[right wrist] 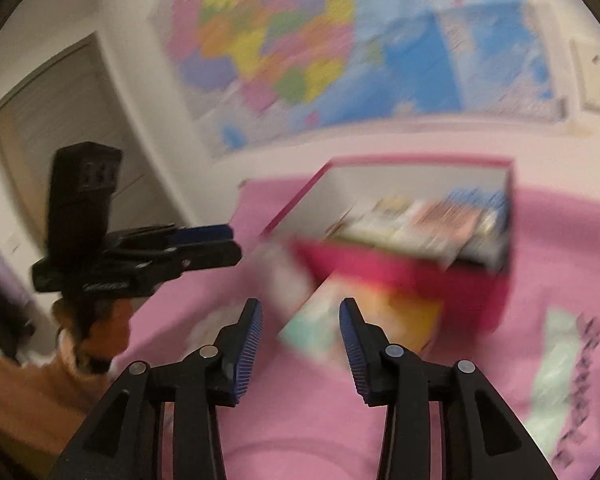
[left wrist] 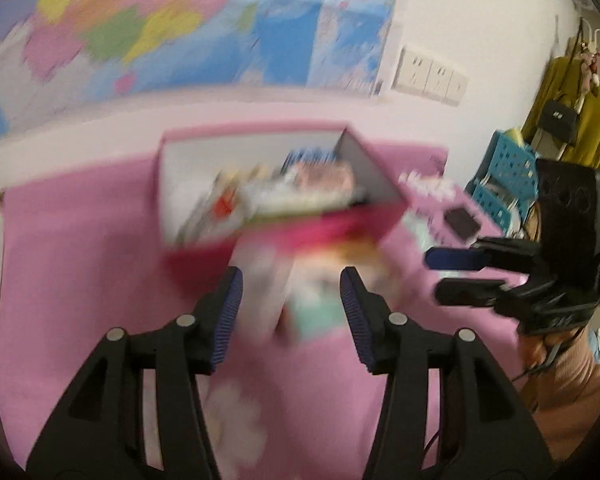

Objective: Organize soft objects
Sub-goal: 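Move both grippers to the floral tissue pack and grasp it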

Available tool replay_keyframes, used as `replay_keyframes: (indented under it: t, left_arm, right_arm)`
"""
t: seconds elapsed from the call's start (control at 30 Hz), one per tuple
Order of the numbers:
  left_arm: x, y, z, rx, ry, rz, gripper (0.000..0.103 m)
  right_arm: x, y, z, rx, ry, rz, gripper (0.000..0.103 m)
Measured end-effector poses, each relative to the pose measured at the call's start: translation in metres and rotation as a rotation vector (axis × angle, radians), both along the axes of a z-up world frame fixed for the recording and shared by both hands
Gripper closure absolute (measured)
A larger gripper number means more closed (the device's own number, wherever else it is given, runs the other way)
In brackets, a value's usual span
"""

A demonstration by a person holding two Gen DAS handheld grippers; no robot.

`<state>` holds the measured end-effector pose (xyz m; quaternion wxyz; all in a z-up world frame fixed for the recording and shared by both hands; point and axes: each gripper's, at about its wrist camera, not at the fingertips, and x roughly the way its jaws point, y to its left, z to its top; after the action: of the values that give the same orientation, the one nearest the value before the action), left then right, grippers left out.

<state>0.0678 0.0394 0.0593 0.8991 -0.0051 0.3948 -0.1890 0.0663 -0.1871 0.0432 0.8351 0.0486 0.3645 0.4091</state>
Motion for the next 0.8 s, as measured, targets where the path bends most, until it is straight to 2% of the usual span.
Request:
replay_keyframes:
  t: [0.17,0.33,0.6,0.73,0.8]
  left_arm:
    - [-0.04,0.039,-0.042,0.011,0.111,0.082,0.05]
    - [-0.079,0.065,-0.072,-0.027,0.194,0.124,0.05]
    - [-0.121,0.075,-0.1,-0.083,0.29,0.138,0.05]
    - [-0.131,0.077,-0.102,-0.129,0.306,0.126,0.051]
    - [-0.132,0.074,-0.104,-0.147,0.32,0.105,0.054]
  right_arm:
    - [-0.028,0.037,-0.037,-0.035,0.111,0.128,0.061]
    - [-0.046,0.071,-0.068,-0.044,0.209,0.215,0.061]
    - [-0.062,0.107,-0.093,-0.014,0.289,0.292,0.061]
    - [-0.067,0.118,-0.098,-0.007,0.294,0.3,0.061]
    - [-0.067,0.121,-0.1,-0.008,0.304,0.301,0.061]
